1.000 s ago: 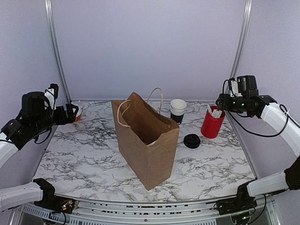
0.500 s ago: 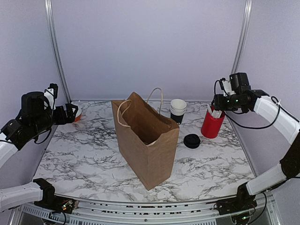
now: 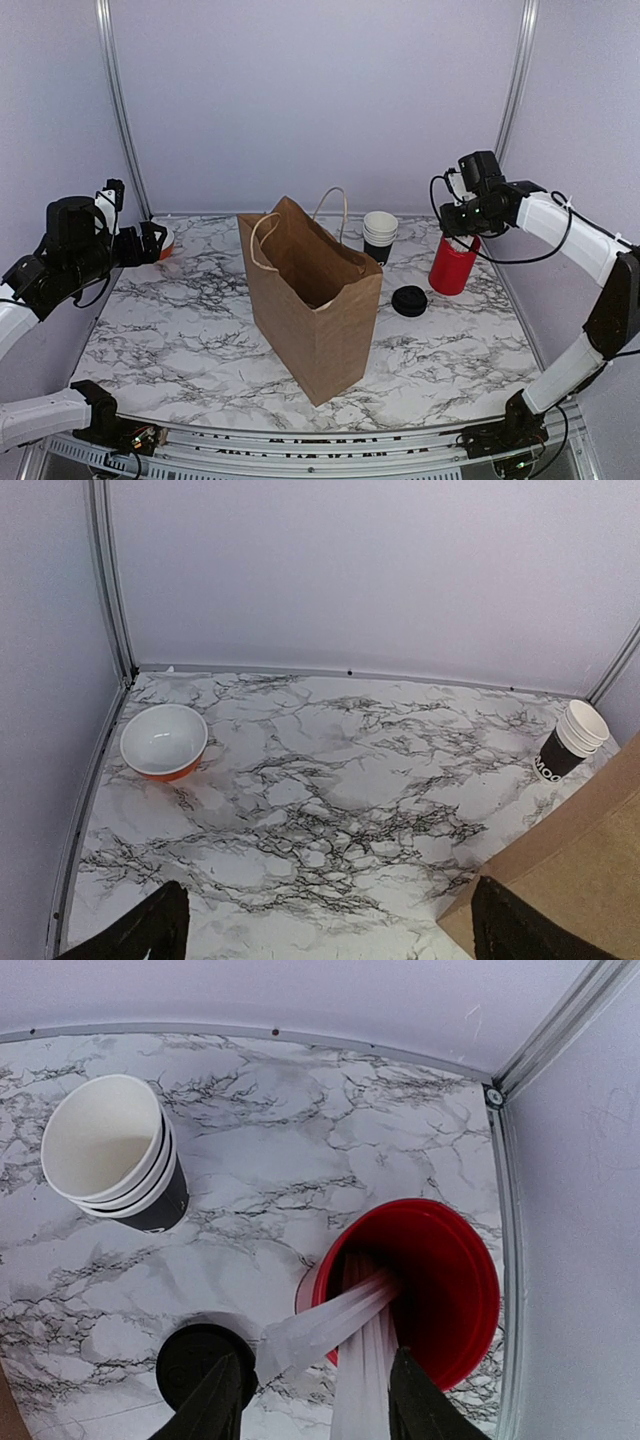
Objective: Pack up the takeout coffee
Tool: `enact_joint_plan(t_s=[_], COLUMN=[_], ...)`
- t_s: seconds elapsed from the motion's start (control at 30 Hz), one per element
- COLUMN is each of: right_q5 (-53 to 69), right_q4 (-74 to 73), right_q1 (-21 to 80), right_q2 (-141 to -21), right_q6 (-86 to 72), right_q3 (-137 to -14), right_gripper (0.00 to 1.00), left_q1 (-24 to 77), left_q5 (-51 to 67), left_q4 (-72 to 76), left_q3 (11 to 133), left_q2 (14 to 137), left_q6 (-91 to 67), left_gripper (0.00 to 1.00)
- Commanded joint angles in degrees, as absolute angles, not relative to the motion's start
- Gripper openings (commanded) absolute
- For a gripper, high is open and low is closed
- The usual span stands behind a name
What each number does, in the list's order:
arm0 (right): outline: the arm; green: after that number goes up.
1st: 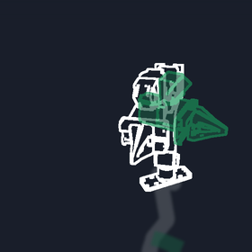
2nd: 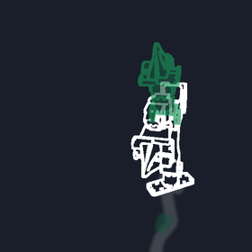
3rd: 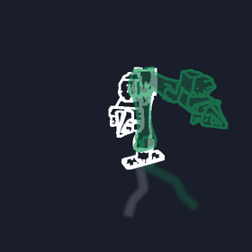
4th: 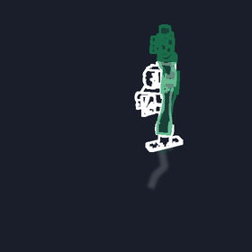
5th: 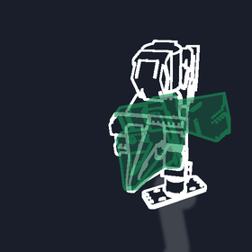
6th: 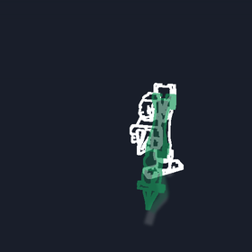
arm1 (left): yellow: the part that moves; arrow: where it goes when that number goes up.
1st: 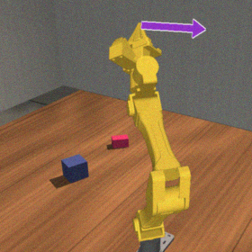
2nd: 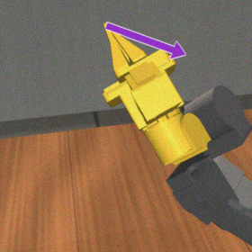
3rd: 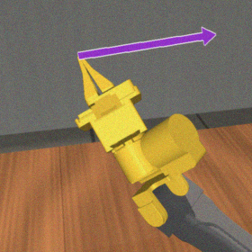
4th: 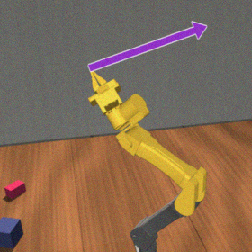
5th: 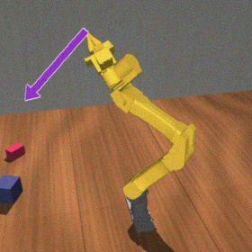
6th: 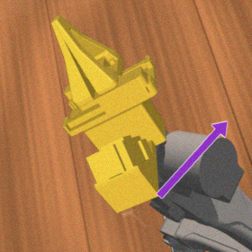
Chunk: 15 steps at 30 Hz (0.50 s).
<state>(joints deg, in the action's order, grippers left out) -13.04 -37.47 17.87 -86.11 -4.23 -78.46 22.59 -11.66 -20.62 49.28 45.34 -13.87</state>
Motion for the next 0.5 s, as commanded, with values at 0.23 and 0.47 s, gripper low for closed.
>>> enact_joint_plan(t_s=[0.23, 0.47], right_q5=[-14.2, -13.8], right_q4=[-37.4, -36.6], right_q1=[19.0, 19.6], right_q2=[-89.0, -88.2], right_q6=[-3.1, -3.5], right_q3=[-82.7, -82.1], right_gripper=[0.36, 0.26], left_q1=[22.1, 21.9], left_q5=[-12.0, -11.2], left_q4=[-18.8, -18.8], left_q3=[48.6, 48.6], left_q2=[45.3, 45.6], left_q6=[-13.3, -13.3], left_gripper=[0.99, 0.99])
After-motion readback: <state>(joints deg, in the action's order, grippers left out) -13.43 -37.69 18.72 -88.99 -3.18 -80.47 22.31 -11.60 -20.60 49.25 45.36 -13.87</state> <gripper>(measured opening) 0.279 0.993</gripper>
